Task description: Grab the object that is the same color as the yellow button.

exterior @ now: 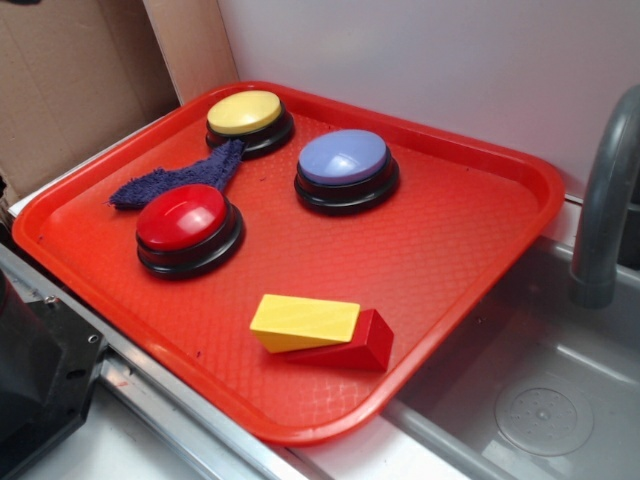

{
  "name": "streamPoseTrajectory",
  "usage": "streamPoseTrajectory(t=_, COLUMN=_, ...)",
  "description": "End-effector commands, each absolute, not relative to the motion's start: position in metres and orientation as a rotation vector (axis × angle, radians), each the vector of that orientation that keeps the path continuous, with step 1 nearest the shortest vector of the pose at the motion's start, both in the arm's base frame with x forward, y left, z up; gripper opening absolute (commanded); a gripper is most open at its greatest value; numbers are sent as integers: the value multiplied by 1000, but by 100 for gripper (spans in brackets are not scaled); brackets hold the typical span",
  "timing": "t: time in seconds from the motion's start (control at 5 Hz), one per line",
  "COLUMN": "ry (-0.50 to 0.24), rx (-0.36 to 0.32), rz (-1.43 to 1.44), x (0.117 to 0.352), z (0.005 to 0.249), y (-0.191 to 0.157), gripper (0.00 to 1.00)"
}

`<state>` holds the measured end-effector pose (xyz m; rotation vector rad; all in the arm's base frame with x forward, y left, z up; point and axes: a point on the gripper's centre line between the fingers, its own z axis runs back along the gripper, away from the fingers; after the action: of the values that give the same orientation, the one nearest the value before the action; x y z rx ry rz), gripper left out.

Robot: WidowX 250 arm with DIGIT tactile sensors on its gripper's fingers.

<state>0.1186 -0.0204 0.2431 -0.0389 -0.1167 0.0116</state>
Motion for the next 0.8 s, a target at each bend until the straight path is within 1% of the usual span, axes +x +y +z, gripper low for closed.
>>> streamPoseTrajectory(t=0.0, ry=-117, rx=-39, rz=12, x=119, z=243, y=-20, gripper=100)
streamPoseTrajectory(t=0.2, ry=-113, rx=-15, rz=-49, x=131, z=236, y=-21, gripper=100)
streamPoseTrajectory(t=0.4, ry=-133, rx=-23, rz=-140, x=140, z=231, y=-23, gripper=100)
streamPoseTrajectory(t=0.6, ry=-139, rx=4, rz=-282, x=153, z=223, y=-31, gripper=100)
